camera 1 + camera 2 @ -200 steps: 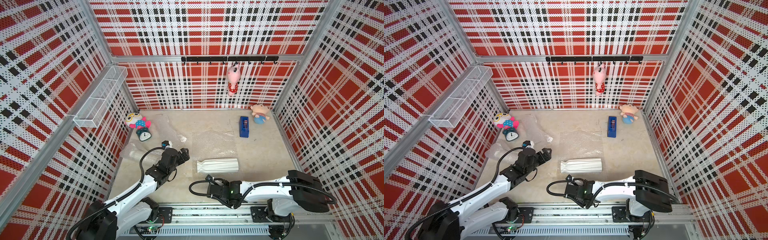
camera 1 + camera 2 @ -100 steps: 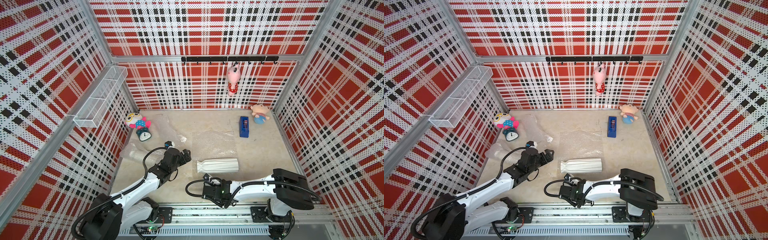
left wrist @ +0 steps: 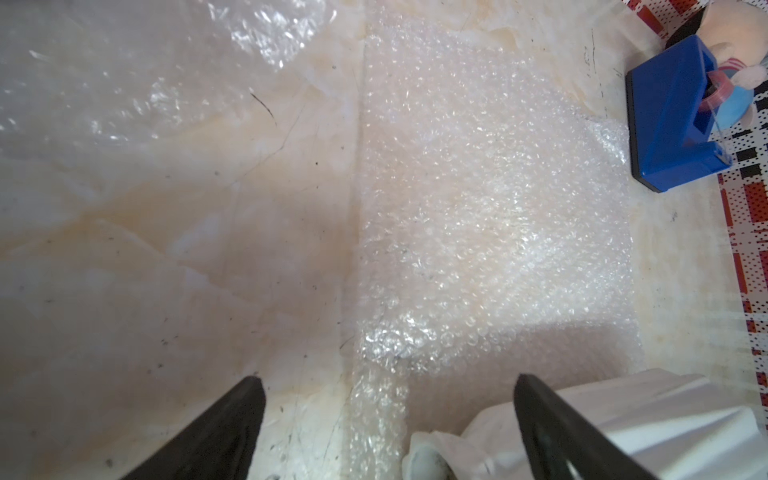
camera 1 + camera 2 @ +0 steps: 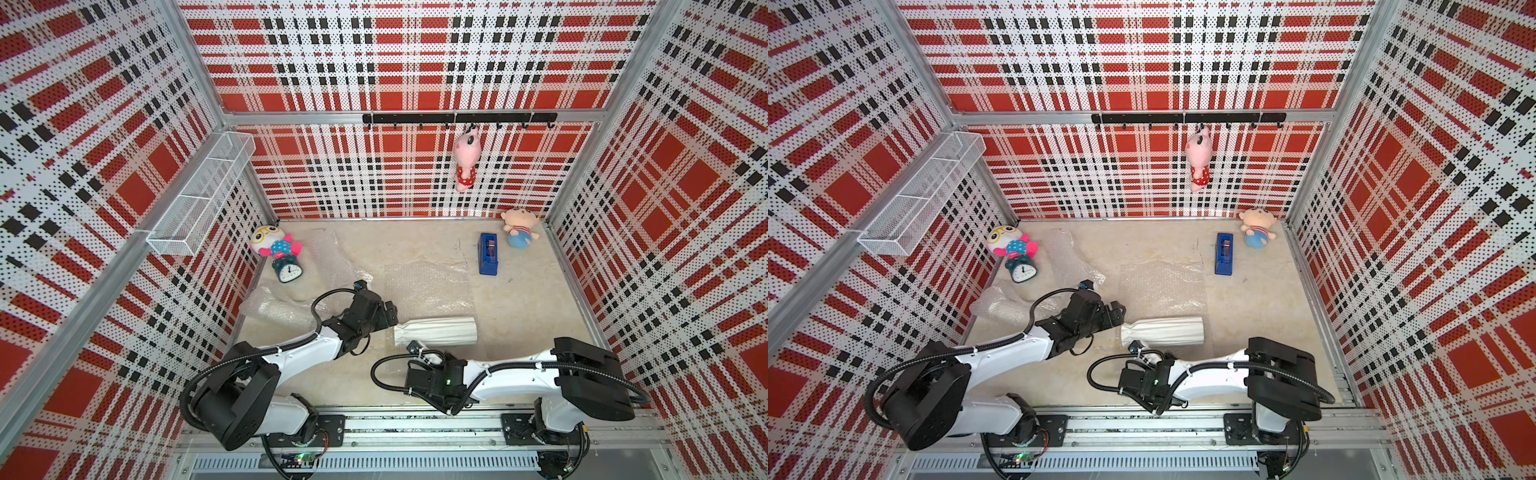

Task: Wrap vases in bubble wrap
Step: Wrap the vase in bubble wrap.

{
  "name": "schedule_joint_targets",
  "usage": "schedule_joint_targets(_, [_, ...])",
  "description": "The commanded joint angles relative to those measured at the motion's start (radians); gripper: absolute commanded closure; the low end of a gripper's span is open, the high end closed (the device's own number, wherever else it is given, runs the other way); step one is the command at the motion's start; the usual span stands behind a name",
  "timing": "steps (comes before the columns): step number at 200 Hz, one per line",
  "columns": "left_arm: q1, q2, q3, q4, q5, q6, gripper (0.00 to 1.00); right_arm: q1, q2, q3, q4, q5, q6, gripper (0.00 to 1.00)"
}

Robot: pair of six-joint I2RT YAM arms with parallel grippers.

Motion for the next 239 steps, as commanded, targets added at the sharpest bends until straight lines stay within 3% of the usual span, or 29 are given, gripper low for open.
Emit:
schedule_joint_targets(1, [-0.006, 0.044, 0.047, -0.005, 0.002, 0.039, 0.03, -0.016, -0.045, -0.005, 0.056, 0.062, -0.026, 0.96])
schedule_joint_targets(66, [-0.058, 0.196, 0.177, -0.08, -0.04, 0.089, 0.03, -0.069, -0.089, -0.026, 0.125, 0.115, -0.08, 0.96])
schedule_joint_targets(100, [-0.074, 0.239, 0.219, -0.117, -0.062, 0.084, 0.03, -0.102, -0.132, -0.051, 0.206, 0.104, -0.154, 0.88])
schedule_joint_targets(199, [-0.078, 0.265, 0.241, -0.121, -0.068, 0.091, 0.04, -0.199, -0.138, -0.082, 0.349, 0.103, -0.304, 0.72])
schedule_joint_targets(239, [-0.067, 0.206, 0.234, -0.146, -0.113, 0.072, 0.03, -0.232, -0.128, -0.085, 0.393, 0.061, -0.346, 0.64])
